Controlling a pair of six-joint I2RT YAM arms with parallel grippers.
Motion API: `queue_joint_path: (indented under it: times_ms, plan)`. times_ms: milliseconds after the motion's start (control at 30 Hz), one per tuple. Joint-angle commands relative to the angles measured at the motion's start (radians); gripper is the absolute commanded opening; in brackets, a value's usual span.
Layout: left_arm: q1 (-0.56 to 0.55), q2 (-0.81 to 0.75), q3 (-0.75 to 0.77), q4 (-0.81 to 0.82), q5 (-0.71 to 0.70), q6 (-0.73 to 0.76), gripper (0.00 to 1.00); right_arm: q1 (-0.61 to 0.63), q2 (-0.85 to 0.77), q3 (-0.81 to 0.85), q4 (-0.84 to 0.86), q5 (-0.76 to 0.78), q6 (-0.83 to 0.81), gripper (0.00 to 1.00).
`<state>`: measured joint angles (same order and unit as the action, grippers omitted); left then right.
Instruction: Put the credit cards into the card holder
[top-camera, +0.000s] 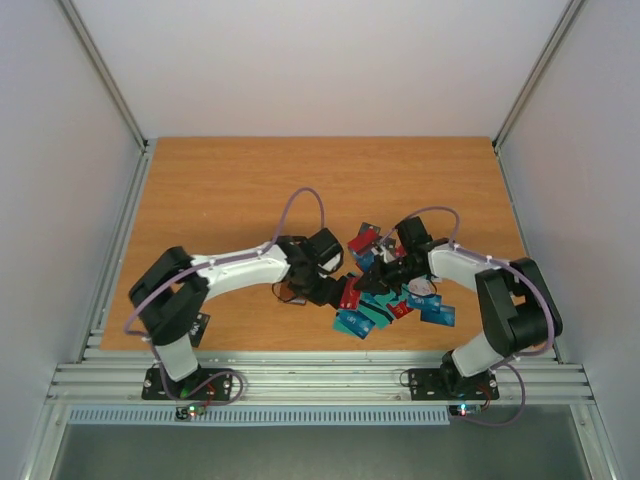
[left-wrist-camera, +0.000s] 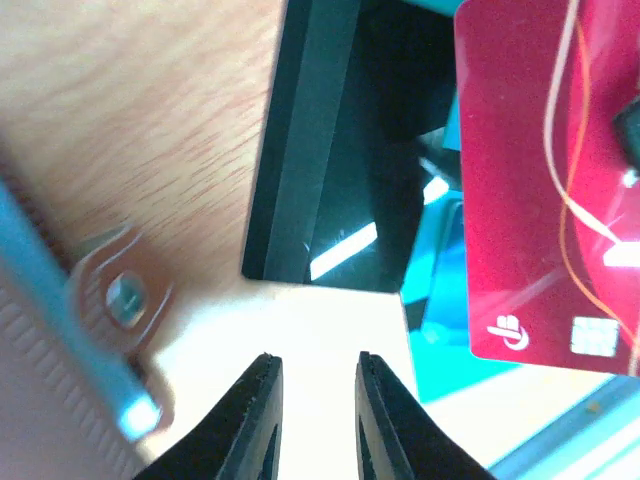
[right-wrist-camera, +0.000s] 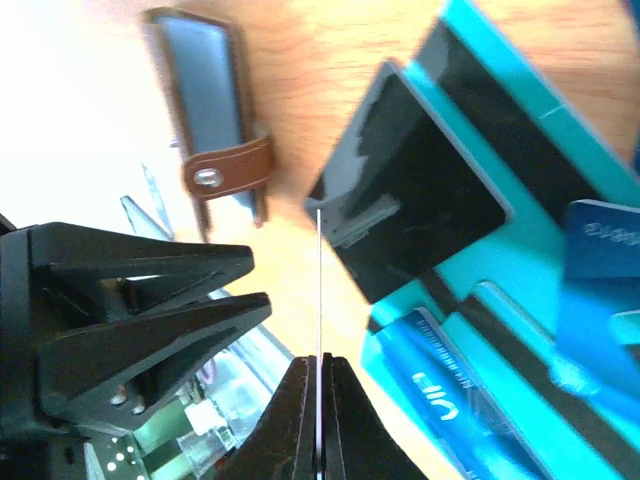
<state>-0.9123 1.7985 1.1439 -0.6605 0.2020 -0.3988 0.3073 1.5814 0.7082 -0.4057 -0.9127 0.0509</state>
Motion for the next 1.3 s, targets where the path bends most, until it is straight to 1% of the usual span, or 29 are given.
queue_joint_path:
  times_ms: [0,67,200,333,433,533,567,700,900,1000,1067,1267]
  plan:
    - [0.017,-0.165,0.027,-0.096,-0.029,-0.01,0.27,0.0,-0.099,0.066,-0.126,-0.014,-0.031,0.01]
    - [0.024,-0.226,0.044,-0.119,-0.009,-0.004,0.33,0.0,-0.138,0.098,-0.147,-0.038,-0.025,0.01]
    - [0.056,-0.338,0.064,-0.136,0.12,0.013,0.48,0.0,-0.208,0.17,-0.177,-0.098,-0.015,0.01]
    - [0.097,-0.44,0.062,-0.122,0.232,0.021,0.6,0.0,-0.27,0.213,-0.14,-0.19,0.03,0.01]
    - [0.129,-0.502,0.049,-0.088,0.317,0.017,0.66,0.001,-0.314,0.219,-0.063,-0.256,0.106,0.01]
    - [0.149,-0.547,0.028,-0.039,0.381,0.003,0.68,0.004,-0.355,0.229,0.01,-0.316,0.163,0.01]
    - [0.156,-0.559,0.026,-0.021,0.405,-0.009,0.68,0.007,-0.364,0.235,0.026,-0.332,0.173,0.01]
    - [0.178,-0.582,0.022,0.064,0.509,-0.075,0.62,0.022,-0.392,0.257,0.07,-0.391,0.201,0.01]
    - [0.189,-0.59,0.013,0.188,0.597,-0.195,0.52,0.054,-0.428,0.269,0.173,-0.447,0.277,0.01]
    - [0.19,-0.593,0.002,0.25,0.615,-0.246,0.44,0.071,-0.433,0.279,0.185,-0.451,0.286,0.01]
    - [0.189,-0.598,-0.007,0.28,0.617,-0.286,0.38,0.08,-0.436,0.281,0.204,-0.453,0.298,0.01]
    - [0.189,-0.614,-0.026,0.307,0.614,-0.33,0.23,0.096,-0.439,0.278,0.225,-0.459,0.305,0.01]
